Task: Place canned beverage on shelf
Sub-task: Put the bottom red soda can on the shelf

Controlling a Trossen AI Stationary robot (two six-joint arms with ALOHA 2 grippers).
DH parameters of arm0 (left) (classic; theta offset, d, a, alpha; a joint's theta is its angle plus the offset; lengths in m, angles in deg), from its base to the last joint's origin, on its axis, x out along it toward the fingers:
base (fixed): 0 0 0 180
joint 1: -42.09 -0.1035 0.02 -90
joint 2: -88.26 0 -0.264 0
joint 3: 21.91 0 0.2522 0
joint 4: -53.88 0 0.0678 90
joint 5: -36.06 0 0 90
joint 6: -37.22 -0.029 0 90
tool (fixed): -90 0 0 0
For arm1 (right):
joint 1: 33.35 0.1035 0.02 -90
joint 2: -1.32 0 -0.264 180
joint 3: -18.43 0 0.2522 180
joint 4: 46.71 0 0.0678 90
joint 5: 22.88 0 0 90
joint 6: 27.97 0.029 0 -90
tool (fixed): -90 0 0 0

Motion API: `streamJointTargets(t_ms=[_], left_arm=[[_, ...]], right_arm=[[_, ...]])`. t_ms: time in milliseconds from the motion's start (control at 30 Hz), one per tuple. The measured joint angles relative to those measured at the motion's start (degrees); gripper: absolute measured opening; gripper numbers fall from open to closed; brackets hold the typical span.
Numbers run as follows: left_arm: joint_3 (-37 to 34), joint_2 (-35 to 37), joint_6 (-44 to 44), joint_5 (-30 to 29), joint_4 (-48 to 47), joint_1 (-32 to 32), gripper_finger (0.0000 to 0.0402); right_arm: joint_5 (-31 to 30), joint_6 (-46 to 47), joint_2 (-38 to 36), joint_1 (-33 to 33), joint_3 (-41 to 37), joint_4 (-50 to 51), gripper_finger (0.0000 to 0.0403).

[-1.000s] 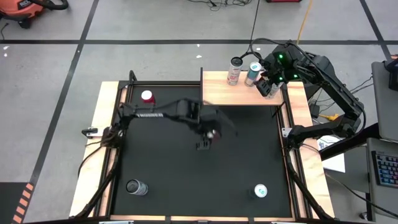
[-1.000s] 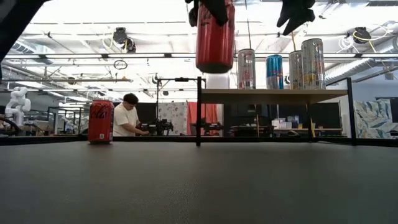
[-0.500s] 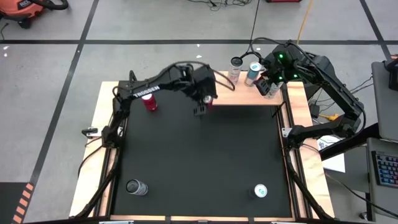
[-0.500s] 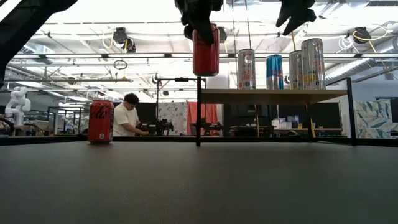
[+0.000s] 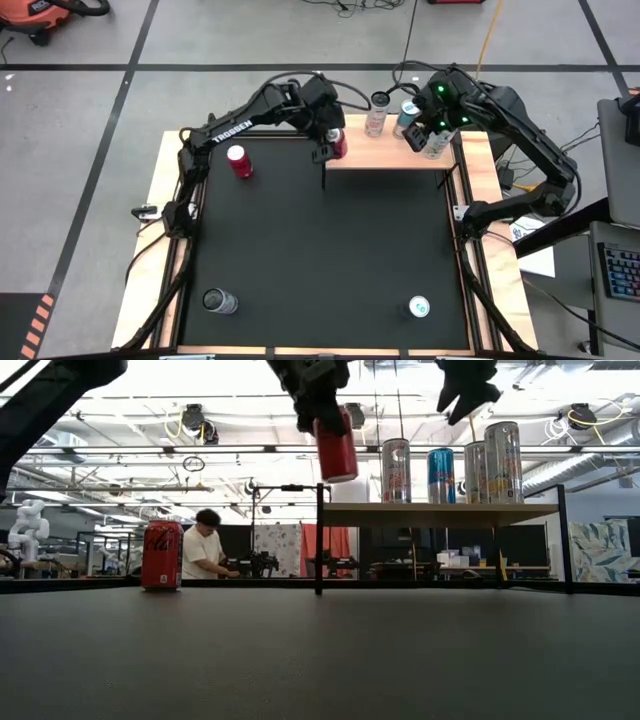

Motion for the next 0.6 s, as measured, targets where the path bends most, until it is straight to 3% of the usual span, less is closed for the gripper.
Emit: streamJointTargets(t_ms=[233, 600], left_arm=[[0.00, -0.02, -1.83, 2.00, 5.45, -0.74, 0.0294], [-0.24, -4.52, -2.53, 3.08, 5.21, -1.66, 0.0299]], right_arm=[[0.27, 0.34, 1.42, 0.00, 0.00, 0.47, 0.0251], [0.38, 0.07, 1.36, 0.00, 0.00, 1.13, 0.0251]])
